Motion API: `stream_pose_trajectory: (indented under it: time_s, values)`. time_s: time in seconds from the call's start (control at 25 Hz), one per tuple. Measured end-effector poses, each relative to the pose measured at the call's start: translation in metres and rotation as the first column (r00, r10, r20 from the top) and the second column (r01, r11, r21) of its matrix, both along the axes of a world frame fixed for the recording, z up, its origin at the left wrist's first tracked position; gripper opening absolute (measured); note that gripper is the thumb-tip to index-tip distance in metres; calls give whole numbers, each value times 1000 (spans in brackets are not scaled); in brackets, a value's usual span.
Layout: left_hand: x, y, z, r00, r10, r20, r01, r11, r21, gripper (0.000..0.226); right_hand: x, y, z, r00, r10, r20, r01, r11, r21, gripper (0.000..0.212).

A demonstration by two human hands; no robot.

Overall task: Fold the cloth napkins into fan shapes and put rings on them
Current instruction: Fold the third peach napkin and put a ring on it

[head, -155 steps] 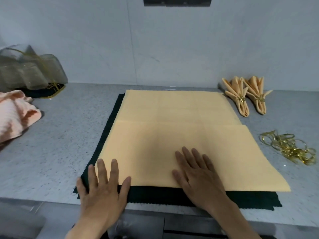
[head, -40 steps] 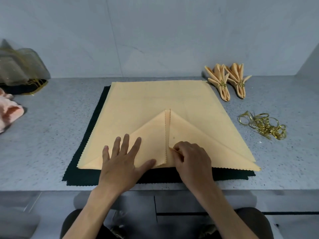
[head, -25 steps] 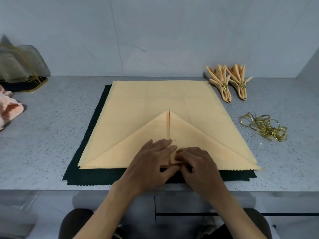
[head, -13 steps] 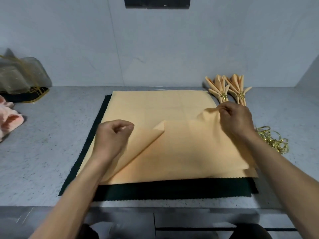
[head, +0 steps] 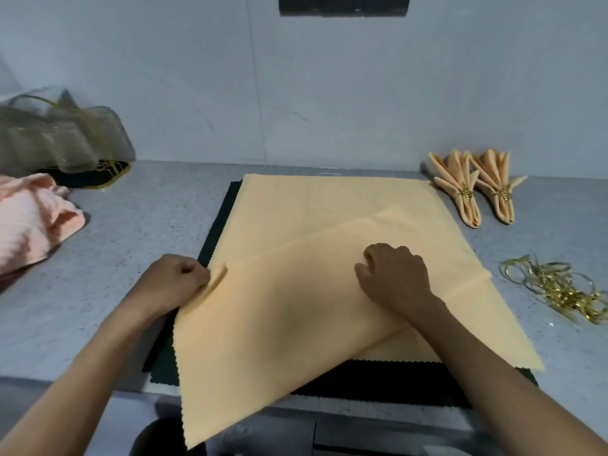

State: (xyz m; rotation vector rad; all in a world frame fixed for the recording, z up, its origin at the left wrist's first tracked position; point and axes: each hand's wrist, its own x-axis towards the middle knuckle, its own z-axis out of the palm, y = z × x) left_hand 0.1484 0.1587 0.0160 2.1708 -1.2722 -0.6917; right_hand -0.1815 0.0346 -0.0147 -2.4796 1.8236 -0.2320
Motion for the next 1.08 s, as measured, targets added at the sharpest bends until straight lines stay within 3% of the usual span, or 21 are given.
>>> stream_pose_trajectory:
  time_s: [0.08, 0.2, 0.36, 0.48, 0.6, 0.68, 0.84, 0.92, 1.0, 1.08]
  values:
    - [-9, -16, 8, 992, -63, 113, 64, 998, -1, 13, -1, -7, -3, 993, 110, 49, -115, 988, 107, 43]
    - [-25, -61, 8, 939, -264, 222, 246, 963, 108, 28, -10, -17, 2, 979, 175, 104, -192, 963, 188, 48]
    - [-51, -96, 4, 867, -328, 375, 320, 944, 83, 23, 2, -8, 5, 985, 168, -34, -168, 986, 20, 34]
    - [-65, -90, -8, 804, -275, 528, 332, 943, -15, 24, 18, 1, 3, 988, 156, -12, -157, 987, -46, 26]
    - [-58, -89, -20, 932, -166, 323, 220, 966, -138, 19, 29, 4, 3, 985, 175, 4, -175, 984, -46, 26]
    - [-53, -90, -20, 943, -175, 282, 224, 963, -150, 18, 38, 7, 3, 982, 190, 15, -189, 981, -46, 30]
    - [-58, -87, -20, 806, -219, 549, 344, 929, -134, 16, 53, 12, 4, 973, 196, 123, -196, 981, -12, 35]
    - [-61, -83, -23, 772, -215, 598, 350, 929, -117, 23, 58, 14, 4, 974, 196, 118, -195, 981, -18, 34]
    - [-62, -85, -24, 838, -201, 508, 300, 946, -121, 29, 58, 14, 3, 975, 190, 117, -190, 982, -14, 33]
    - [-64, -91, -15, 957, -168, 235, 192, 978, -83, 30, 59, 14, 2, 973, 177, 146, -178, 984, -8, 31]
